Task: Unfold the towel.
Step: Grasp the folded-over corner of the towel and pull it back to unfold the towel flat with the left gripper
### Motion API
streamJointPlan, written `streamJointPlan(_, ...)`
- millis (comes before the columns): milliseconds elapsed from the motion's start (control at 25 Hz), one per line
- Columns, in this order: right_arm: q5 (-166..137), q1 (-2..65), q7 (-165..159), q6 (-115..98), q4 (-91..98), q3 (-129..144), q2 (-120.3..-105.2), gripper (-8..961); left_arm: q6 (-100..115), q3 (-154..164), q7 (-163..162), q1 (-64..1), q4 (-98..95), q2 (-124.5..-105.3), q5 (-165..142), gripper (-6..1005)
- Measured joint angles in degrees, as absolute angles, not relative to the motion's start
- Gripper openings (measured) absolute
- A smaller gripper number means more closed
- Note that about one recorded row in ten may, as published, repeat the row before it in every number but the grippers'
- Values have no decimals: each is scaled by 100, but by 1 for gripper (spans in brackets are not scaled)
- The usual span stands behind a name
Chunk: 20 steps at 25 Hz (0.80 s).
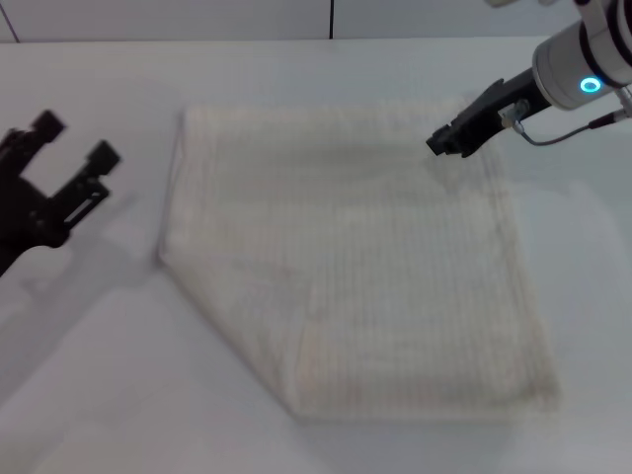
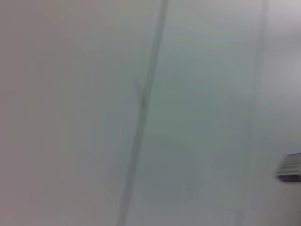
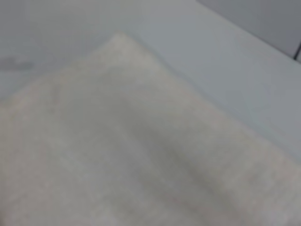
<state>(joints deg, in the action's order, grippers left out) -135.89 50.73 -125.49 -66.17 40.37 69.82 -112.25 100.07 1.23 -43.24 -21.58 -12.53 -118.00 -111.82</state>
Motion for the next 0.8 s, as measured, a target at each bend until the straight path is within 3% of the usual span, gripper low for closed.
streamJointPlan(440, -13589, 4859, -12561, -5770, 3558, 6937, -11231, 41, 9738, 1397, -5879, -3007, -2042, -11803, -11180, 780)
streamJointPlan(800, -13619, 4823, -12561, -5414, 3467, 6895, -11199, 9, 9245, 2089, -6874, -3345, -2451, -11810, -11177, 778)
